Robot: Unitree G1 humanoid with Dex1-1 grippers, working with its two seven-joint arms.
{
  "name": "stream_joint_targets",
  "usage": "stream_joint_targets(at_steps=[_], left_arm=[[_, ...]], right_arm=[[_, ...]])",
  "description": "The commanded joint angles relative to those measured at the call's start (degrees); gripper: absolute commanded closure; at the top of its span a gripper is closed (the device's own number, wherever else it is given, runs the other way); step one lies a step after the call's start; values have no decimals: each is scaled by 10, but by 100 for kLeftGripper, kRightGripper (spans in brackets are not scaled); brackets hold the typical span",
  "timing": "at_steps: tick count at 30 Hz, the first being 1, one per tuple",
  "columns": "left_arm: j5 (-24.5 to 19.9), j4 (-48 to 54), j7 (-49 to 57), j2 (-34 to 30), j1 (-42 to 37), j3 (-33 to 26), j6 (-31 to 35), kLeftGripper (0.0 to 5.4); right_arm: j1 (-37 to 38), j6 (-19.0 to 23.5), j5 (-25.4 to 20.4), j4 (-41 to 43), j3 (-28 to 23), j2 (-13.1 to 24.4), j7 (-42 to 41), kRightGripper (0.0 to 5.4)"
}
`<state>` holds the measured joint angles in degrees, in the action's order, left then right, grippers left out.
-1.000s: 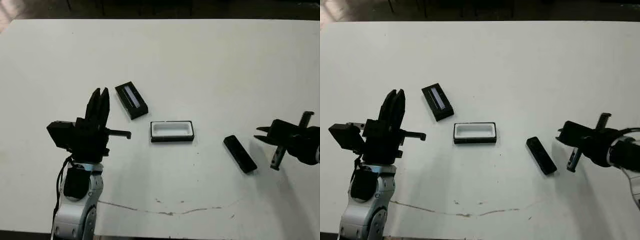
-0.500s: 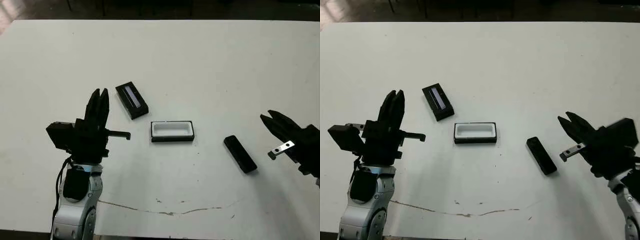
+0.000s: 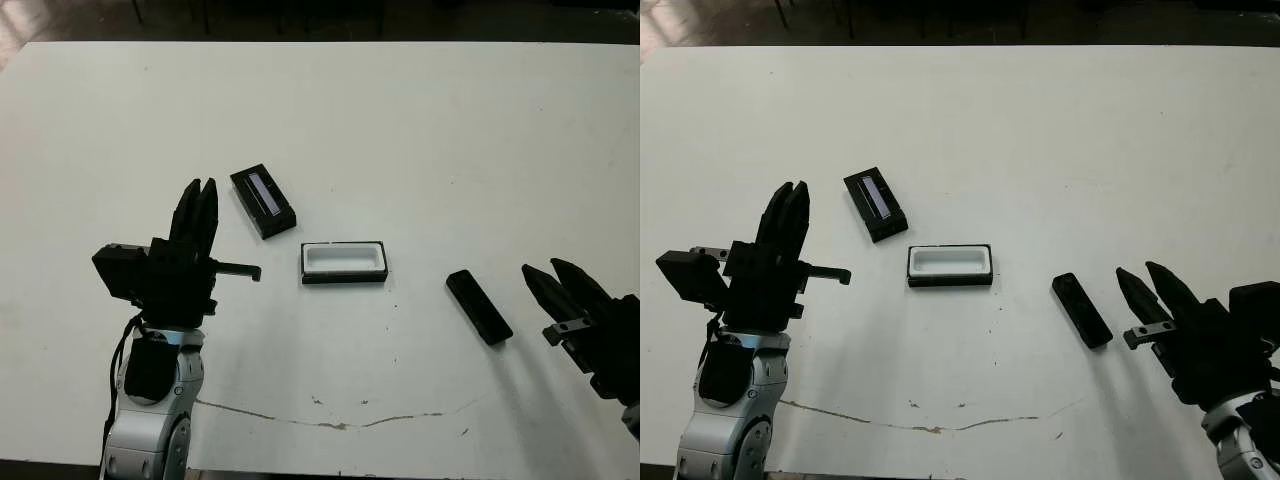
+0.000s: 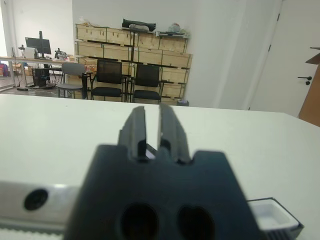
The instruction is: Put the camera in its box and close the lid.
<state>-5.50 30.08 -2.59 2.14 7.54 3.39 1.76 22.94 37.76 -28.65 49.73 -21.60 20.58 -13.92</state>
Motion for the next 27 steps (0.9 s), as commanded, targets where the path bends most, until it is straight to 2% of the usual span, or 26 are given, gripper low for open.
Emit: stream_joint_targets(at_steps=[1, 3, 6, 10, 16, 20, 27], left_arm=[[-1, -8, -1, -6, 8, -2, 12, 540], [0, -8, 1, -5, 7, -1, 13, 540], [2, -7, 1, -5, 6, 0, 15, 540], [1, -7, 2, -4, 5, 1, 17, 540], [1, -7, 0, -6, 2, 1, 18, 540], [2, -2, 3, -5, 3, 1, 24, 540], [-4, -5, -2, -6, 4, -2, 20, 540]], right_arm=[[16, 15, 15, 11, 14, 2, 16, 330], [19, 17, 19, 15, 19, -1, 26, 285], [25, -10, 43, 2, 34, 6, 16, 220], [28, -19, 53, -6, 50, 2, 13, 130], [30, -4, 57, -5, 71, 0, 20, 1], [31, -4, 75, -5, 88, 8, 19, 1], [32, -2, 91, -14, 108, 2, 20, 1]])
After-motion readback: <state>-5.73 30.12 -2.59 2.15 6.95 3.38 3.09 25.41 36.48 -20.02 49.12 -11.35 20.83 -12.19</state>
